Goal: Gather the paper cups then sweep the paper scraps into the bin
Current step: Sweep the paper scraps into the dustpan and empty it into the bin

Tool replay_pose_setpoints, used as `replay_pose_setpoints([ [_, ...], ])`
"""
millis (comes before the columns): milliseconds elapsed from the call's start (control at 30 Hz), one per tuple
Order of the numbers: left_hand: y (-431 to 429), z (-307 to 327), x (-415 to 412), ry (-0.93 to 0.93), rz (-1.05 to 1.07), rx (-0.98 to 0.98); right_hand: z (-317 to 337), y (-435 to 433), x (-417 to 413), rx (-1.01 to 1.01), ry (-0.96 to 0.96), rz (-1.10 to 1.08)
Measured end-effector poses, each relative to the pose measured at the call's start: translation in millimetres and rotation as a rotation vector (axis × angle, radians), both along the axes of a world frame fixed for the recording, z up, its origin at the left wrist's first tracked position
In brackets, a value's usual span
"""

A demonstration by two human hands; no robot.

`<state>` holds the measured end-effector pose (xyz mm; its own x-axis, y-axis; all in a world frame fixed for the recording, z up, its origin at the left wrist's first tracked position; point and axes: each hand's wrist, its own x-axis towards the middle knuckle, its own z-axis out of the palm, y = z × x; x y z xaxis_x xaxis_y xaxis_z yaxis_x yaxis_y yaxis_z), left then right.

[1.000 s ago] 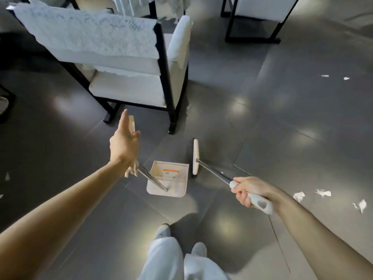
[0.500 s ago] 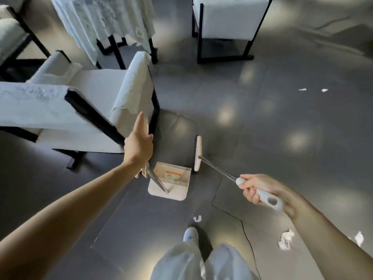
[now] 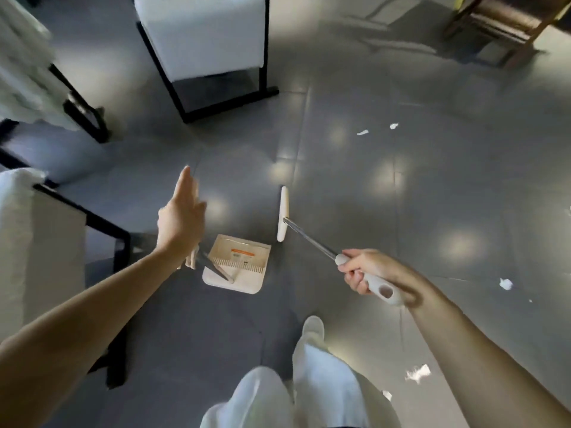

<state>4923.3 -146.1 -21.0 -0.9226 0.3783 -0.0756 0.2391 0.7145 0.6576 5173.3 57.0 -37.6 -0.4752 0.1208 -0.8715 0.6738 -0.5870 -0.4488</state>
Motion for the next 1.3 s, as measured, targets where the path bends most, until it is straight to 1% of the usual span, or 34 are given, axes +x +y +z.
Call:
replay_pose_setpoints([
  [167,154,0,-54,-0.035,-0.059,0.037,10,151,-35,0.032,-0.026,-0.09],
  [300,276,-7,-105,-0.052,-0.11,0.065,5,267,-77,0.013,-0.044,-0.231],
  [400,372,-12,-146,-0.102,-0.25,0.088,2,348,-113,0.019,-0.06,-0.324],
  [500,468,-15,-189,-0.161,-0.41,0.057,2,427,-150,0.001,-0.041,-0.429],
  [600,556,-17,-228,-0.162,-0.518,0.015,3,502,-182,-0.002,-0.022,-0.508],
  [700,636,-19,-261,-0.172,-0.604,-0.014,0,572,-205,0.034,-0.007,-0.553],
  [800,713,-33,-293,-0.17,-0.653,-0.087,-7,644,-225,0.092,-0.052,-0.546],
  [933,802,-57,-327,-0.115,-0.723,-0.159,-25,735,-252,0.174,-0.118,-0.503],
  [1000,840,-66,-343,-0.144,-0.731,-0.163,-37,773,-266,0.21,-0.179,-0.472],
  [1133,894,-81,-364,-0.18,-0.709,-0.149,-61,826,-296,0.327,-0.3,-0.302],
  [1200,916,-85,-373,-0.182,-0.738,-0.164,-73,842,-309,0.296,-0.367,-0.287],
  [1300,952,-88,-394,-0.183,-0.771,-0.159,-89,853,-326,0.183,-0.45,-0.431],
])
